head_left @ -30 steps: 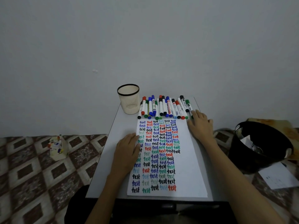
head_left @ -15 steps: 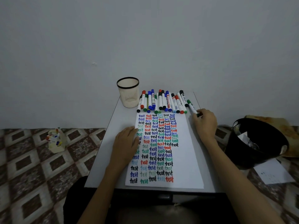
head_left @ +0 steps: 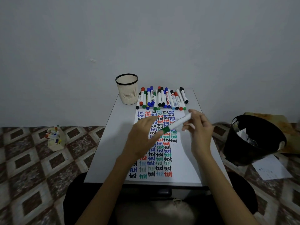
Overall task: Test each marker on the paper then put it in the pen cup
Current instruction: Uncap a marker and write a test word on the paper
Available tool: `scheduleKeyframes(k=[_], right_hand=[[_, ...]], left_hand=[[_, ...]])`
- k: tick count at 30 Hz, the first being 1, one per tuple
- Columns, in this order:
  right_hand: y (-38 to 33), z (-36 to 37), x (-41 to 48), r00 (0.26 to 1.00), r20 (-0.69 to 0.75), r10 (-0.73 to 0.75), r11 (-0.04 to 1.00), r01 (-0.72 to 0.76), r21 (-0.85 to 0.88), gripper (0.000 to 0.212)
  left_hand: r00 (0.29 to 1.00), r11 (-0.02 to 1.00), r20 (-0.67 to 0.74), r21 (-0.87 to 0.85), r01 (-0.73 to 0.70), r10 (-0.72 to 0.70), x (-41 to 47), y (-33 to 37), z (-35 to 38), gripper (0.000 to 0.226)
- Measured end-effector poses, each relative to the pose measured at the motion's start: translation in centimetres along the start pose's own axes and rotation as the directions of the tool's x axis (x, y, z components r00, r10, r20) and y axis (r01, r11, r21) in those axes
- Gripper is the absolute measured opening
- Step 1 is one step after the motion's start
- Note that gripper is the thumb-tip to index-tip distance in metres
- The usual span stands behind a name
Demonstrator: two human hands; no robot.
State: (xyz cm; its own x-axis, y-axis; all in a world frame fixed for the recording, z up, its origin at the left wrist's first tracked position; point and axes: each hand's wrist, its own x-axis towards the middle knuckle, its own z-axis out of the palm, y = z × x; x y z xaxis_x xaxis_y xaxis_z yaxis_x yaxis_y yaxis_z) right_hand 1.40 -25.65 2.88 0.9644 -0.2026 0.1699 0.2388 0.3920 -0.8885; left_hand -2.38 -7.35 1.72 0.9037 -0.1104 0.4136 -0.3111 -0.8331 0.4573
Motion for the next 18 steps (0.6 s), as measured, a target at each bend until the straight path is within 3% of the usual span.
scheduleKeyframes(k=[5, 8, 10, 13, 18], right_hand=[[-0.6, 1.6, -1.6, 0.984, 0.165, 0.069, 0.997, -0.065, -0.03, 0.023], [-0.4, 1.4, -2.2, 0.942, 0.303, 0.145, 0.98, -0.095, -0.173, 0.02], [-0.4, 1.2, -2.3, 0.933, 0.322, 0.161, 0.971, -0.09, -0.223, 0.017], [-0.7, 1.0, -2.1, 0.914, 0.341, 0.221, 0.963, -0.15, -0.224, 0.023], [-1.0, 0.9, -1.4, 0.864, 0.421, 0.275, 0.952, -0.182, -0.247, 0.035]], left_hand=[[0.981, 0.983, 0.19, -0.171, 0.062, -0.029, 0.7, 2.7, 0.6, 0.029], [0.977, 0.958, 0.213, -0.283, 0.054, 0.009, 0.1, 3.2, 0.8, 0.026], [0.972, 0.939, 0.235, -0.339, 0.058, 0.025, -0.2, 3.5, 0.7, 0.028], [0.974, 0.934, 0.228, -0.346, 0.089, -0.008, -0.4, 3.6, 0.7, 0.026], [0.996, 0.902, 0.091, -0.43, 0.045, -0.007, -0.5, 3.6, 1.4, 0.028]])
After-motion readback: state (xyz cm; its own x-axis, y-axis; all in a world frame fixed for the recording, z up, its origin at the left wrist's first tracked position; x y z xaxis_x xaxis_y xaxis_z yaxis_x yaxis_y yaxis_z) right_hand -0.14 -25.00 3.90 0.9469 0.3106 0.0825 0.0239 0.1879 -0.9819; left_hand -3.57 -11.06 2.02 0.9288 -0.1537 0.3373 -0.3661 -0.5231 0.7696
